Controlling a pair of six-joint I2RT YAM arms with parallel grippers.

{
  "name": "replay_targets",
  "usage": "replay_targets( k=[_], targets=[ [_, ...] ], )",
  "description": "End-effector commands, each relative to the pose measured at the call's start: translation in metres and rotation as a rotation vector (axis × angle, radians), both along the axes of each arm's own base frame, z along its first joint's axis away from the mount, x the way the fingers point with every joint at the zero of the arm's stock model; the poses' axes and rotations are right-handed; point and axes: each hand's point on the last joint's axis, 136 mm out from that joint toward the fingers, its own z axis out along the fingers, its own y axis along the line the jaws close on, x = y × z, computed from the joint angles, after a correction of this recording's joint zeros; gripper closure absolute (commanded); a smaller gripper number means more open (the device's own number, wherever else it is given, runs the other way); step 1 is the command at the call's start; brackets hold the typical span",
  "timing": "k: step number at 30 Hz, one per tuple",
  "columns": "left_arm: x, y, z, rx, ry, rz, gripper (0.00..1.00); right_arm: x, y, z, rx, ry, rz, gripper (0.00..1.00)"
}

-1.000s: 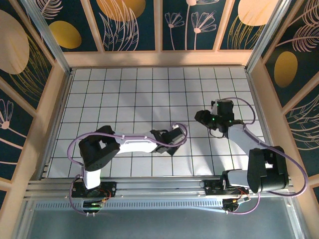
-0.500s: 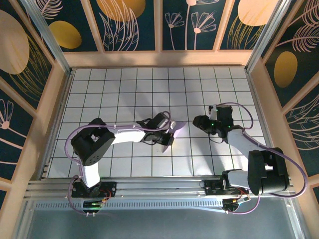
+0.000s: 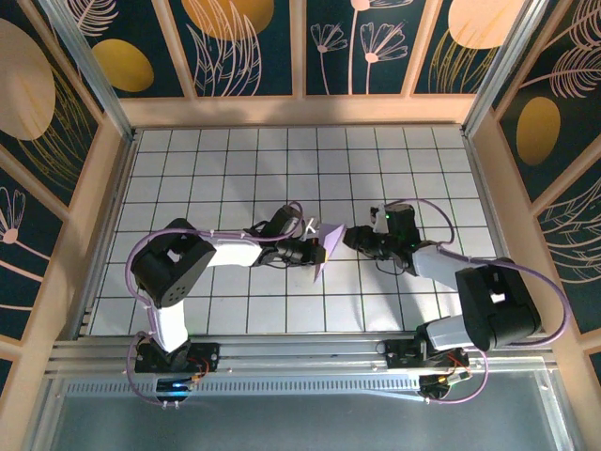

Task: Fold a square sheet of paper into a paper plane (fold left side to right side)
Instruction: Fold the wing for the fifth time at the center of the table.

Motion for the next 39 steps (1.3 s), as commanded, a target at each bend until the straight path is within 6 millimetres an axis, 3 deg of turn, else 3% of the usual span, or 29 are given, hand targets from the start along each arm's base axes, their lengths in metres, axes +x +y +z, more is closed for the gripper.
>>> replay_targets(
  k=[1,14,39],
  targets=[
    [0.002,-0.007,0.002,-0.074,0.044,0.016,1.0,0.008,0.011,0.004,0.033,-0.022,-0.017,0.59],
    [0.001,-0.011,0.005,-0.212,0.112,0.062,1.0,0.017,0.013,-0.01,0.0,0.018,-0.084,0.59],
    [0.002,-0.012,0.004,-0.261,0.137,0.084,1.0,0.026,0.026,-0.016,-0.004,0.034,-0.065,0.61]
  ],
)
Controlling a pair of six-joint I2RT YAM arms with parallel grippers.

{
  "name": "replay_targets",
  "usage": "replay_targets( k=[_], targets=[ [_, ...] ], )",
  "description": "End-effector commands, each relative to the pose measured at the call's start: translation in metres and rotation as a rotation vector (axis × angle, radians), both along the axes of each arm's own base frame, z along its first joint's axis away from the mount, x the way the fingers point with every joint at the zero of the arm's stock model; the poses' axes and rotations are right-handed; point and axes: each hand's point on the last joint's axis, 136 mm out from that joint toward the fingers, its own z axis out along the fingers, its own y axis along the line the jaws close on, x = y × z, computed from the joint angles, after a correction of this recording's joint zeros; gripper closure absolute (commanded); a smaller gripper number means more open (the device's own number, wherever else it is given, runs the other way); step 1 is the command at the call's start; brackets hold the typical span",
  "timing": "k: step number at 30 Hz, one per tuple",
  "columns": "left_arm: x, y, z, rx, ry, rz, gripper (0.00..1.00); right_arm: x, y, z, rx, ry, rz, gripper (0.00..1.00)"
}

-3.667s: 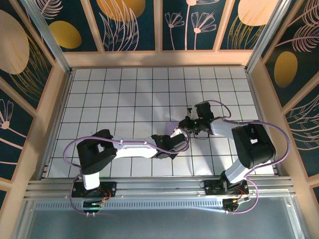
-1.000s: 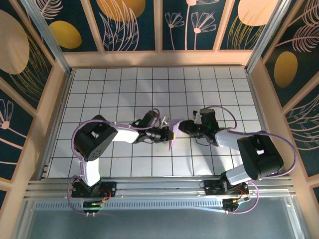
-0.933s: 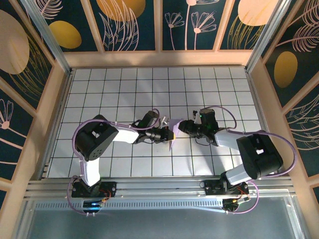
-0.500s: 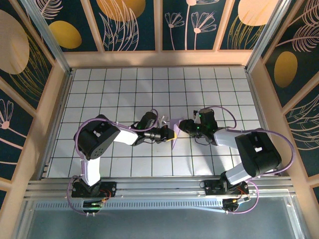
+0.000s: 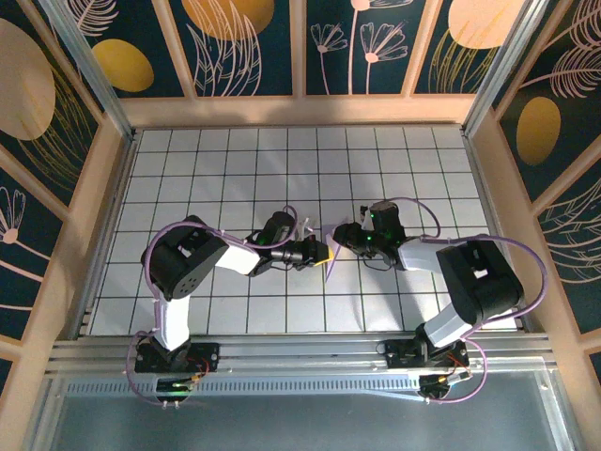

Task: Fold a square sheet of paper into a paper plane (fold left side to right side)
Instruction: Fold the wing for the fifth time at the center of the table.

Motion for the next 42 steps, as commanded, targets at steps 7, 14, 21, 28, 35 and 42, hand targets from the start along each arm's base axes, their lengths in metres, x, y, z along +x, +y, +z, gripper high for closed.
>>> replay_targets(
  k=[7,14,21,28,35,42],
  targets=[
    [-0.002,0.002,-0.009,-0.008,0.016,-0.003,1.0,0.008,0.005,-0.004,-0.022,0.012,-0.016,0.61],
    [-0.003,0.004,-0.013,-0.007,0.027,0.005,0.97,0.006,0.006,-0.017,-0.063,0.051,-0.012,0.61],
    [-0.004,0.006,-0.009,-0.007,0.009,0.007,0.86,0.003,0.004,-0.033,-0.13,0.095,-0.01,0.62],
    [0.002,0.014,0.001,0.021,-0.029,0.026,0.74,0.0,0.003,-0.038,-0.148,0.106,-0.007,0.62],
    [0.014,0.023,0.001,0.03,-0.029,0.056,0.65,0.0,0.004,-0.037,-0.149,0.102,-0.004,0.62],
    [0.022,0.017,-0.009,0.053,-0.023,0.057,0.66,0.0,0.005,-0.037,-0.15,0.101,-0.003,0.62]
  ],
)
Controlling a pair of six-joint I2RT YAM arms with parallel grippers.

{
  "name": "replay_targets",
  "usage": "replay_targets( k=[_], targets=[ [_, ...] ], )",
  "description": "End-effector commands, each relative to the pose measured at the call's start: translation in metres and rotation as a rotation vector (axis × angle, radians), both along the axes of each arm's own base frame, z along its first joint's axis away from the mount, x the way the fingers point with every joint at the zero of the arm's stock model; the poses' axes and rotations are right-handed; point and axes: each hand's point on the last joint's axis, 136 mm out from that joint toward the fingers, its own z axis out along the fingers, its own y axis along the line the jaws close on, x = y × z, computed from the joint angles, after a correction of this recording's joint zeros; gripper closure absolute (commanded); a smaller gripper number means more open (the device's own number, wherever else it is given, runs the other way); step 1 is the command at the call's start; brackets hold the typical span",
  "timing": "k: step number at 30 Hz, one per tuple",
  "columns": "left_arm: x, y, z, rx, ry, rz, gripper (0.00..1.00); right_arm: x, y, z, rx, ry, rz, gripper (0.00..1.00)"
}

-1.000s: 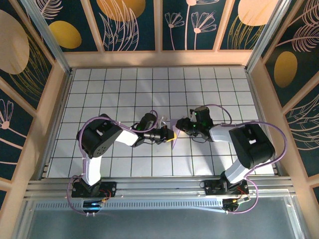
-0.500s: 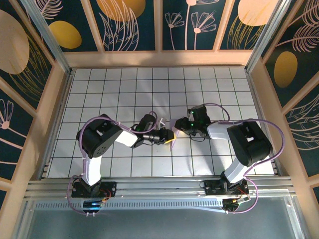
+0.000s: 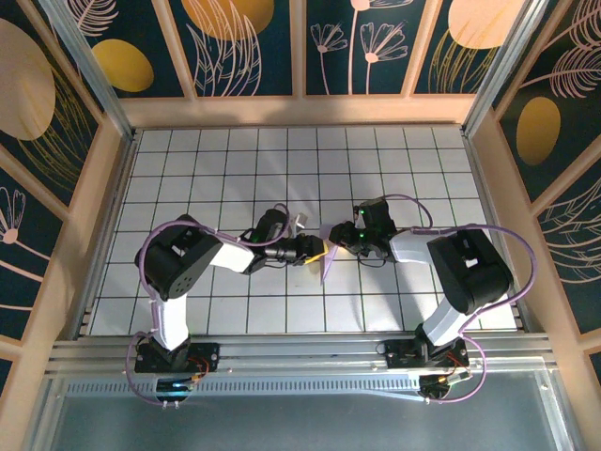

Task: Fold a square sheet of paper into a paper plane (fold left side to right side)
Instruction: Fold the wing for the fifth time at the center of the table.

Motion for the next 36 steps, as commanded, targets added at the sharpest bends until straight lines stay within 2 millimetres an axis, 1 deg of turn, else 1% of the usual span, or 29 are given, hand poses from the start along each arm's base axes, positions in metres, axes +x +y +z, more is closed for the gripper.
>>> replay_targets(
  k=[1,8,10,18,28,36],
  targets=[
    [0.007,-0.002,-0.006,0.022,-0.018,-0.004,0.67,-0.005,-0.002,-0.018,-0.063,0.03,0.004,0.62],
    [0.012,-0.004,-0.012,0.046,-0.019,-0.002,0.77,-0.005,-0.002,-0.018,-0.066,0.029,0.006,0.62],
    [0.013,-0.003,-0.016,0.064,-0.016,0.001,0.8,-0.006,-0.002,-0.018,-0.068,0.031,0.007,0.62],
    [0.014,0.001,-0.024,0.101,-0.014,0.012,0.92,-0.006,-0.003,-0.019,-0.078,0.032,0.008,0.62],
    [0.014,0.003,-0.031,0.126,-0.011,0.011,0.95,-0.005,-0.001,-0.019,-0.082,0.031,0.016,0.62],
    [0.013,0.007,-0.04,0.162,-0.003,0.016,0.96,-0.004,0.001,-0.013,-0.074,0.02,0.022,0.62]
  ],
)
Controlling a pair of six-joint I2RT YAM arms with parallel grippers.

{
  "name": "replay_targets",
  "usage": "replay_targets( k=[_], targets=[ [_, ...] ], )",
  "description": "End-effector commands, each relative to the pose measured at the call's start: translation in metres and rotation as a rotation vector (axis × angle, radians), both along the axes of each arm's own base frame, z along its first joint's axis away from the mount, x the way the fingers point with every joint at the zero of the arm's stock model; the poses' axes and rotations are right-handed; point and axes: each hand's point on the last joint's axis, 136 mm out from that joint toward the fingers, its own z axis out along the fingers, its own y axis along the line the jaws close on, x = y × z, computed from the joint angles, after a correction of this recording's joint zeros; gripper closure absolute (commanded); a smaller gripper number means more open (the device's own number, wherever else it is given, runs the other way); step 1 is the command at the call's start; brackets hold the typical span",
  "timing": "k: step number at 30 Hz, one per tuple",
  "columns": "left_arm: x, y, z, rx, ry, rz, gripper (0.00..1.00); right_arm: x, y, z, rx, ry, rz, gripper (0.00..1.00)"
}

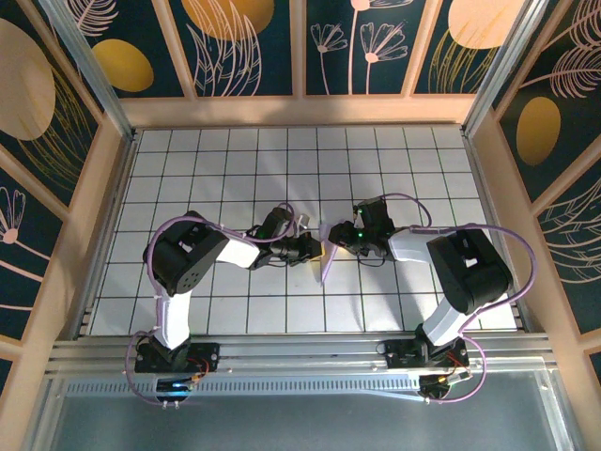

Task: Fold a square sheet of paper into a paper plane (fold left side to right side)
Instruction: Fold the wing for the fifth time at the center of the table.

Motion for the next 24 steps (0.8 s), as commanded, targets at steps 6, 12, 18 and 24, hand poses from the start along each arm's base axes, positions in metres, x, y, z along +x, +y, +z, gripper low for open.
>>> replay_targets(
  k=[6,12,18,24],
  targets=[
    [0.004,0.01,-0.024,0.098,0.015,0.021,0.98,-0.002,0.001,-0.005,-0.046,-0.001,0.017,0.62],
    [0.005,0.013,-0.029,0.131,0.022,0.029,0.99,-0.002,0.001,0.001,-0.038,-0.013,0.013,0.62],
    [0.005,0.016,-0.035,0.161,0.03,0.035,1.0,-0.001,0.0,0.003,-0.039,-0.016,0.01,0.62],
    [0.005,0.018,-0.038,0.174,0.034,0.04,1.0,0.0,-0.003,0.006,-0.05,-0.025,0.001,0.62]
  ],
)
